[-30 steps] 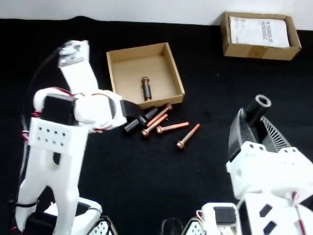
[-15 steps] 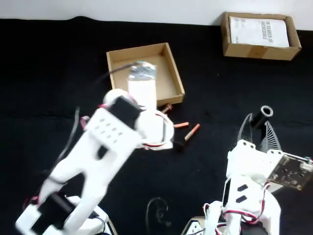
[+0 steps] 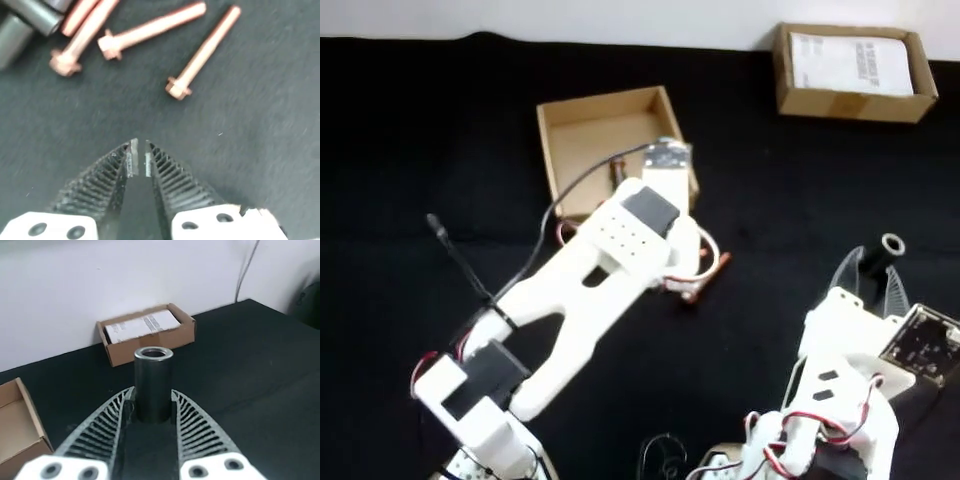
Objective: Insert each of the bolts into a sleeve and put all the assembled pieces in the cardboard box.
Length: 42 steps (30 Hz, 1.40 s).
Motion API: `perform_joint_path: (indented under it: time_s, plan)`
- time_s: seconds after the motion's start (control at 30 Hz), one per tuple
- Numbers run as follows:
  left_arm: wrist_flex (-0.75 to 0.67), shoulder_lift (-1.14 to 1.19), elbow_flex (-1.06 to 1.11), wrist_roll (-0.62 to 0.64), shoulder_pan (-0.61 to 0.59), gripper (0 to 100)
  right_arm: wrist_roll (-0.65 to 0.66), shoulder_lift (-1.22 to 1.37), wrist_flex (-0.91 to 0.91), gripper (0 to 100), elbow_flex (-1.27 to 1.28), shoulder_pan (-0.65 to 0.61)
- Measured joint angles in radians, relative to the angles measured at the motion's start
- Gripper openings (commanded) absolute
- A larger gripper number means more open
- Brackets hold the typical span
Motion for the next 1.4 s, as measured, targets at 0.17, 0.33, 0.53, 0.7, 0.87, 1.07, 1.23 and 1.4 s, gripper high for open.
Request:
perform_joint_path:
  time_s: [0.17,0.33,0.53,0.7,0.87,1.07,1.23,1.4]
  plan:
    - [-0.080,0.068,0.000,0.000,0.005,1,0.000,0.000,-0.002,0.6,0.041,0.037]
    - [-0.146,0.158,0.000,0.002,0.041,1,0.000,0.000,-0.072,0.6,0.094,0.041]
    - [-0.167,0.201,0.000,0.000,0.166,1,0.000,0.000,-0.106,0.6,0.115,0.041]
    - [-0.219,0.201,0.000,0.038,0.229,1,0.000,0.000,-0.106,0.6,0.123,0.041]
    - [-0.276,0.207,0.000,0.052,0.226,1,0.000,0.000,-0.106,0.6,0.123,0.041]
    - [-0.292,0.302,-0.009,0.052,0.180,1,0.000,0.000,-0.106,0.6,0.123,0.041]
    - [-0.290,0.408,-0.092,0.055,0.123,1,0.000,0.000,-0.106,0.6,0.123,0.041]
    - [-0.288,0.493,-0.209,0.057,0.035,1,-0.014,0.000,-0.106,0.6,0.123,0.041]
